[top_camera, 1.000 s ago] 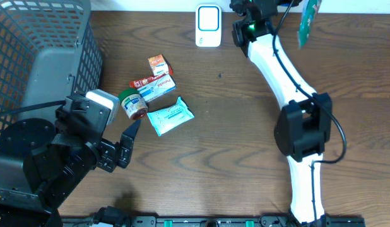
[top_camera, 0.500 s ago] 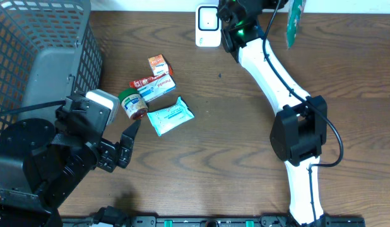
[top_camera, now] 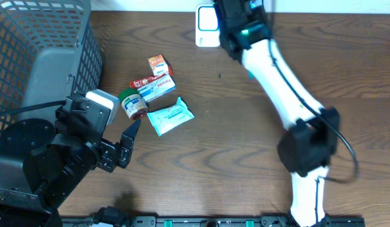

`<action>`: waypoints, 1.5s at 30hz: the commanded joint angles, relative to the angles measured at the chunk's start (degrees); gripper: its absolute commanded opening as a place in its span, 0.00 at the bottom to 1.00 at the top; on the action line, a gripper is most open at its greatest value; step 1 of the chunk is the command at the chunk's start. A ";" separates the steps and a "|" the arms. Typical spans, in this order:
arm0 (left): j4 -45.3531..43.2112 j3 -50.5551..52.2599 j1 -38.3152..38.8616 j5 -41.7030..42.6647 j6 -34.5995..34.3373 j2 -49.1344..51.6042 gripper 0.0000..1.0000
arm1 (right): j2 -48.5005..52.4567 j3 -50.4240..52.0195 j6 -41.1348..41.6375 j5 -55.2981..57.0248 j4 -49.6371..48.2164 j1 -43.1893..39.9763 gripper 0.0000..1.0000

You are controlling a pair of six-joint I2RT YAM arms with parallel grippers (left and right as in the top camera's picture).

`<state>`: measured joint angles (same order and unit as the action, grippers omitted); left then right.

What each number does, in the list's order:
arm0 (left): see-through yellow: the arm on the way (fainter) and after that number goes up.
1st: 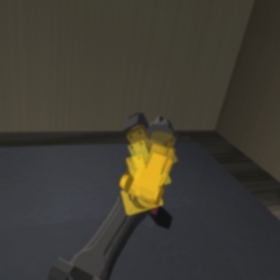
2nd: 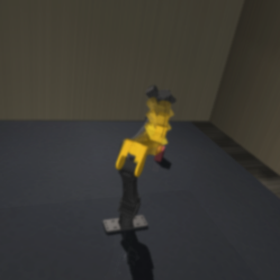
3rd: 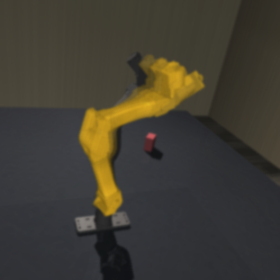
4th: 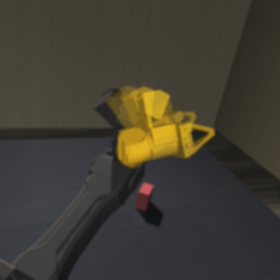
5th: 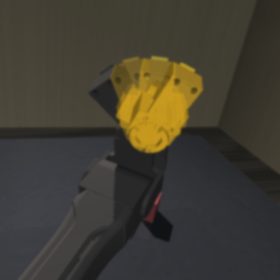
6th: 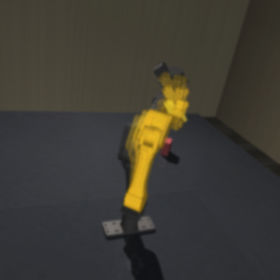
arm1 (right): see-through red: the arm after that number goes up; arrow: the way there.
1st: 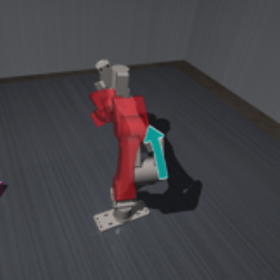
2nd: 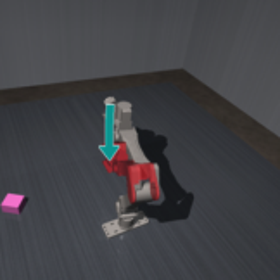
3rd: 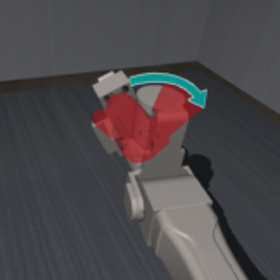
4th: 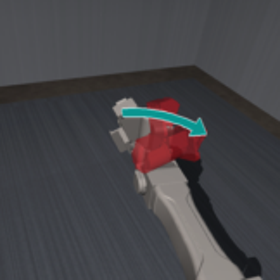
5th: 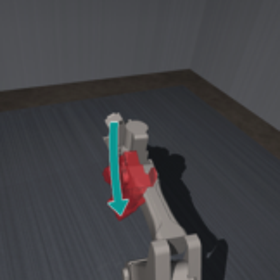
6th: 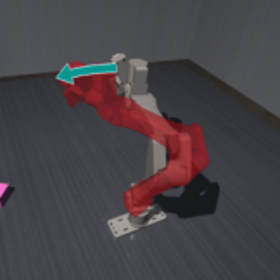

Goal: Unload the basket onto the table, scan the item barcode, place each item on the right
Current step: 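Carry the glove pack right and drop it on the table's right edge, then reach the right gripper left to the mint wipes pack and grasp it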

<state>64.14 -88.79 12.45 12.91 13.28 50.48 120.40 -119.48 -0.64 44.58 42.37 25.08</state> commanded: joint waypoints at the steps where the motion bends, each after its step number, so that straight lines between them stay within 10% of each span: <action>1: -0.07 -0.33 -0.15 -0.55 -0.31 0.00 0.86 | -13.46 -1.46 13.03 -11.39 3.30 -1.42 0.01; 9: -0.07 -0.33 -0.15 -0.55 -0.31 -0.02 0.86 | -27.74 8.04 14.38 -23.87 10.12 -13.92 0.01; 25: -0.09 -0.33 -0.15 -0.55 -0.31 0.00 0.86 | -42.21 60.78 8.72 -51.06 -18.01 -48.81 0.01; 45: -0.09 -0.33 -0.15 -0.55 -0.31 0.00 0.86 | -42.40 54.77 4.28 -59.58 -12.15 -49.35 0.01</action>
<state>64.12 -88.79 12.45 12.91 13.28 50.48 81.93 -59.55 7.35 -10.59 27.79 -26.63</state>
